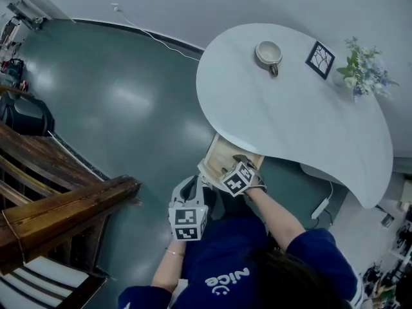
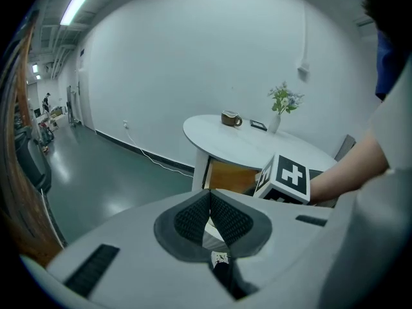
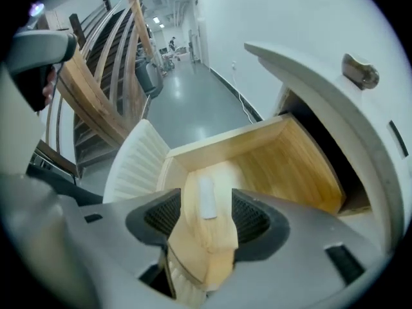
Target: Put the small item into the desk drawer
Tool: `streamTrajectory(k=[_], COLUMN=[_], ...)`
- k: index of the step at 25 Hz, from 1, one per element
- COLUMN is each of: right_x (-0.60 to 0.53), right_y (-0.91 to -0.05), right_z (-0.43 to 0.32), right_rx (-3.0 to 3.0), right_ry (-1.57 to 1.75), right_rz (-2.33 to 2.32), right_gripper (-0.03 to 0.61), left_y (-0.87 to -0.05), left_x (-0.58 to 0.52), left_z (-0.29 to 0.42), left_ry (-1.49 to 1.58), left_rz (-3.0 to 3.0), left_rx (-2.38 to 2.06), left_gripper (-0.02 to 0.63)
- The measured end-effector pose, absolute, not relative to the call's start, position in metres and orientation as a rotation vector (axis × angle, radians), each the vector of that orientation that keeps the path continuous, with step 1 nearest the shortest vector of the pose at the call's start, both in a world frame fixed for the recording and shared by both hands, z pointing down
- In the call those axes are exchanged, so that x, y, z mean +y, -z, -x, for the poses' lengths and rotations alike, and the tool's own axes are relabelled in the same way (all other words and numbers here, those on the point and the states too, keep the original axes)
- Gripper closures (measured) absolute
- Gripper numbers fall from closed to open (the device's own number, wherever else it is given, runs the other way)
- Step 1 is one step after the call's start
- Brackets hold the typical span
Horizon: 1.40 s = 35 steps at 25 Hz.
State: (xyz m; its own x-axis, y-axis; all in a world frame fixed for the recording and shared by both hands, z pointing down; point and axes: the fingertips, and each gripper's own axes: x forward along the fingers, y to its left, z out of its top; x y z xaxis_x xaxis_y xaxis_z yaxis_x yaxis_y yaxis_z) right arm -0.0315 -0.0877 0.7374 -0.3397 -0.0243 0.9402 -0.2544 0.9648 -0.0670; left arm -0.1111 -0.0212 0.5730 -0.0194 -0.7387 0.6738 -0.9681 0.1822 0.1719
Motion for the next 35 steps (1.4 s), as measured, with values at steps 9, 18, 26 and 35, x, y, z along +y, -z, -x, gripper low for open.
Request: streamTrajectory(k=[9, 18, 26, 35], right_x=[-0.098, -0.098, -0.107, -0.119], right_y=[-0.684, -0.638, -0.585, -0.540], right_z=[0.022, 0.006, 0.003, -0.010], right_rx=[-2.023, -2.105, -2.242, -2.324], right_ry=[-0.297, -0.354, -0.418, -0.396], right_rz=[-0.347, -0.467, -0.646, -0.823], right_gripper=[0.324, 0.325, 0.324, 0.316], left_y=[-0.566, -0.547, -0.533, -0.509], left_x=[-0.031, -0.050, -0.071, -0.087], left_z=[0.111, 0.103, 0.097, 0.086], left_ry=[-0.420, -0.403, -0.400, -0.360], left_rz=[-1.656, -1.751, -1.849, -1.964], left_rx=[-1.812, -1.814, -1.813, -1.774], left_gripper=[0.611, 0.611, 0.611, 0.611])
